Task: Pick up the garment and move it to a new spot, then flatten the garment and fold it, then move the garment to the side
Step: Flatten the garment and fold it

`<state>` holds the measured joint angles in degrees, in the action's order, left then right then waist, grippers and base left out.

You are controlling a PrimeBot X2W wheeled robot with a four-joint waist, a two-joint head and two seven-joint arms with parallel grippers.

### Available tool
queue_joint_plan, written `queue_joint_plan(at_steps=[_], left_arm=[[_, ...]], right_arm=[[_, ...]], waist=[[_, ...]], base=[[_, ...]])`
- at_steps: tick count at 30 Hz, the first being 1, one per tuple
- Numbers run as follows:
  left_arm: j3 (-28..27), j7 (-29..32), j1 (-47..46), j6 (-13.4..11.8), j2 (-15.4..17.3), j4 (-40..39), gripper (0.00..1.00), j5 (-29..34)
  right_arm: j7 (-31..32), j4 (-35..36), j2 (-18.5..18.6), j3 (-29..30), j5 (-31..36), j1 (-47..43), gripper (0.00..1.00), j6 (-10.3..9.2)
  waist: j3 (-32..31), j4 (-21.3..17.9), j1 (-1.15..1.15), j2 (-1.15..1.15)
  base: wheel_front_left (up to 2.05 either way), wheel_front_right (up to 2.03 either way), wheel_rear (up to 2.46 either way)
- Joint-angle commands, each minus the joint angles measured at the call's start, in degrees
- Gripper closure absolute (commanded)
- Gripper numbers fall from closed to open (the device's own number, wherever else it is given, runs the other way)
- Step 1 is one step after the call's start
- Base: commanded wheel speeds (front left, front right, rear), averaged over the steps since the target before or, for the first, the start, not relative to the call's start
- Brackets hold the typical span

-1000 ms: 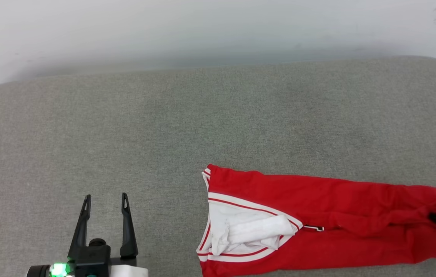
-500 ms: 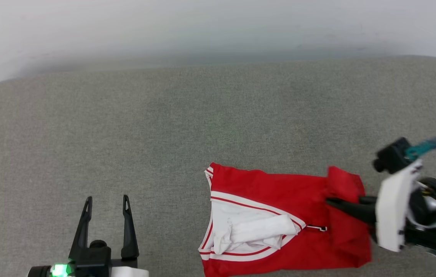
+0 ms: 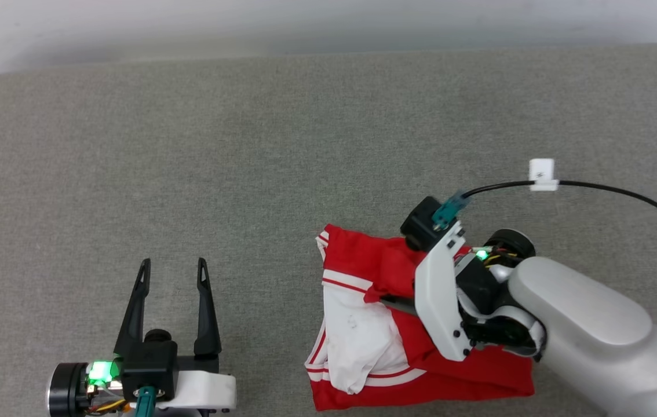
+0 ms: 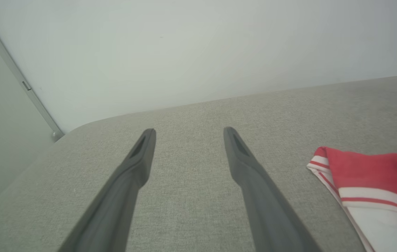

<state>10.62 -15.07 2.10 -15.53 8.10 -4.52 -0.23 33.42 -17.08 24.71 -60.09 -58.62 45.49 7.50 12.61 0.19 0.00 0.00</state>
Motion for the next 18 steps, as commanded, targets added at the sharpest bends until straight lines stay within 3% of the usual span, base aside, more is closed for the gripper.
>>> queue_joint_plan(at_steps=[1, 9, 10, 12, 13, 18], left_arm=[[0.18, -0.13, -1.16, 0.33, -0.27, 0.23, 0.00, 0.06], [-0.36, -0.13, -2.11, 0.35, -0.49, 0.75, 0.00, -0.23], [-0.57, -0.13, -1.81, 0.30, -0.43, 0.84, 0.00, -0.27], [-1.02, -0.13, -0.93, 0.18, -0.27, 1.04, 0.00, -0.39], [-1.22, -0.13, -0.55, 0.14, -0.20, 1.08, 0.00, -0.39], [-2.08, -0.13, 0.96, 0.25, 0.02, 0.81, 0.00, -0.38]], right_arm=[[0.16, -2.73, -1.57, -2.39, 1.59, 1.55, 1.00, -0.02], [-3.85, -8.56, -2.65, -7.05, 2.40, 1.33, 1.00, -0.05], [-4.99, -8.66, -2.44, -7.21, 2.26, 1.27, 0.93, -0.06], [-7.01, -7.69, -1.78, -7.59, 1.75, 1.27, 0.58, -0.05], [-8.54, -6.71, -1.24, -7.70, 2.04, 1.74, 0.00, -0.05], [-17.37, -1.58, 2.76, -6.65, 3.75, 2.97, 0.00, -0.03]], waist=[[1.29, 0.74, 0.00, 0.00], [1.96, 1.26, 0.00, 0.00], [1.63, 1.06, 0.00, 0.00], [0.74, 0.49, 0.00, 0.00], [0.25, 0.12, 0.00, 0.00], [-2.55, -1.72, 0.00, 0.00]], base=[[0.00, 0.00, 0.00], [0.00, 0.00, 0.00], [0.00, 0.00, 0.00], [0.00, 0.00, 0.00], [0.00, 0.00, 0.00], [0.00, 0.00, 0.00]])
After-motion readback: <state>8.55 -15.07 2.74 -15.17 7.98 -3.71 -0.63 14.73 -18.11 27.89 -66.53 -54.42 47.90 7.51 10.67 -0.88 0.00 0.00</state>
